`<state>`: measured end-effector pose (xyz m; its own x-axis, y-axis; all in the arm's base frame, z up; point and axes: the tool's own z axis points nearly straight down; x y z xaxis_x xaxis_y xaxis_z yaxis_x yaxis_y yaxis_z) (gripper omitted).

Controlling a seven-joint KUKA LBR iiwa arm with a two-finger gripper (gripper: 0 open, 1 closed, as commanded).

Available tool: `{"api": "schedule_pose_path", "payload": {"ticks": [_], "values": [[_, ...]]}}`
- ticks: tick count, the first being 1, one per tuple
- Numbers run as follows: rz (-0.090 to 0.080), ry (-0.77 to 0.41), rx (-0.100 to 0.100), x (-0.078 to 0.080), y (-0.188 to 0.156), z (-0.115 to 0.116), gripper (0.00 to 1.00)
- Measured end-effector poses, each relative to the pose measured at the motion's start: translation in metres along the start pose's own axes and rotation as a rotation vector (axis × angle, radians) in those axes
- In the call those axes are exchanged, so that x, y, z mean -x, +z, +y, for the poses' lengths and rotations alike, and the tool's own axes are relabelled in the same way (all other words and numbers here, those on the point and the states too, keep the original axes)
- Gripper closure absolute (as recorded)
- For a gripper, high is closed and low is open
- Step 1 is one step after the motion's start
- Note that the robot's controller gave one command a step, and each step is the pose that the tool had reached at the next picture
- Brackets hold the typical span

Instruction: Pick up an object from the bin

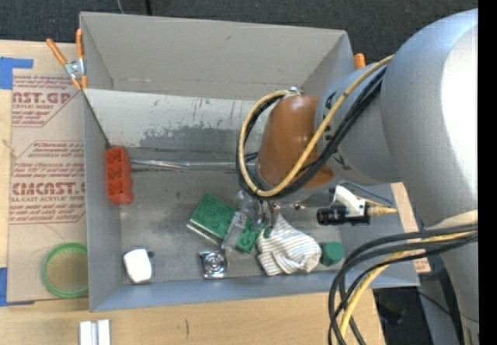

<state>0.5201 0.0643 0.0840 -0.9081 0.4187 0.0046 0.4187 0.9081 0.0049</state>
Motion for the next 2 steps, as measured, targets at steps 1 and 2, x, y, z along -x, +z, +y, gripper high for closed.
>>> {"api": "schedule_pose_path", "payload": {"ticks": [1,2], "values": [[-0.001,0.0,0.0,0.0,-0.012,0.0,1.0],[0.003,0.001,-0.002,0.0,-0.025,-0.001,1.0]]}}
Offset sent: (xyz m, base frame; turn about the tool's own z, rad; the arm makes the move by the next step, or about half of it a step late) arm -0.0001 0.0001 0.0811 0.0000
